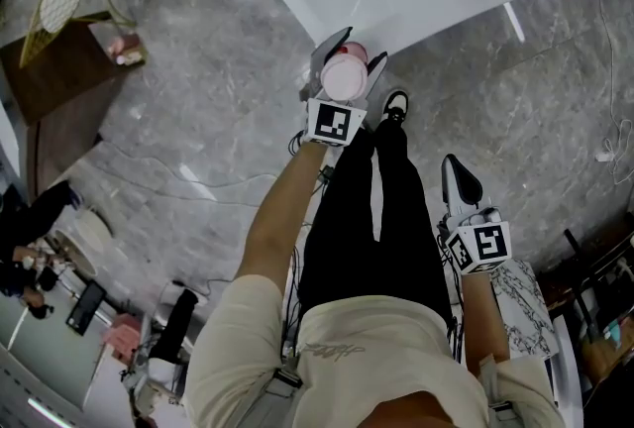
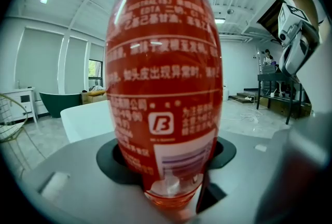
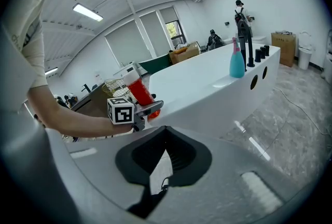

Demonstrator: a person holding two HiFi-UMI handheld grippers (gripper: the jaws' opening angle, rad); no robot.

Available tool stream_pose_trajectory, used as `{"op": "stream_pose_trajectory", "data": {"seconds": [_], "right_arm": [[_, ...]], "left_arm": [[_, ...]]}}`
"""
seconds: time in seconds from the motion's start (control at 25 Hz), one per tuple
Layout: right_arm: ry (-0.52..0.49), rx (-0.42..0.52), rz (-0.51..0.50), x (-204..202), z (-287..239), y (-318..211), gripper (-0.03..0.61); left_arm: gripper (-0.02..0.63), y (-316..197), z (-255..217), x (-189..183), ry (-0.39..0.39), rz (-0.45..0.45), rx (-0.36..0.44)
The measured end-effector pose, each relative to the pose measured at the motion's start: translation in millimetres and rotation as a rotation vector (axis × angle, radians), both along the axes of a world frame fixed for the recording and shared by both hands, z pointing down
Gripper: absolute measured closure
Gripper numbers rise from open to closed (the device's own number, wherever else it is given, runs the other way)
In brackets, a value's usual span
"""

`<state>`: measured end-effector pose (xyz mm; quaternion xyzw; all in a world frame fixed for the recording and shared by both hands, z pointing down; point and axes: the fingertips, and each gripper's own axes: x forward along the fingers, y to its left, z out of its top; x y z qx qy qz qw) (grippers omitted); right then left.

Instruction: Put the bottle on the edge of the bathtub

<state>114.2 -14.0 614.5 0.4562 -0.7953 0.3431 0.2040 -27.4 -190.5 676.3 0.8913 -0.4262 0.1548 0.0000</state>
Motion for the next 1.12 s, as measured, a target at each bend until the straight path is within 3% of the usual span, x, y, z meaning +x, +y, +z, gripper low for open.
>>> {"op": "stream_pose_trajectory", "data": {"seconds": [0.16, 0.24, 0.72, 0.88, 1.12], "right_arm": [[0.002, 0.009, -0.005, -3, -4, -3, 0.577], [0.003, 0.012, -0.011, -3, -6, -3, 0.577], [-0.002, 0.061, -0.027, -11, -33, -15, 0.577], [-0.001, 0.104, -0.029, -17, -53, -25, 0.577], [0.003, 0.220, -0.029, -29, -104, -47, 0.577]], "left_arm": [[0.293, 4, 12, -4, 0.033, -0.027, -0.053], [0.258, 8, 12, -6, 0.049, -0.037, -0.073], [0.179, 24, -17, -23, 0.078, -0.113, -0.112], [0.186, 45, -33, -36, 0.089, -0.126, -0.141], [0.253, 84, -84, -47, 0.145, -0.108, -0.165]]}}
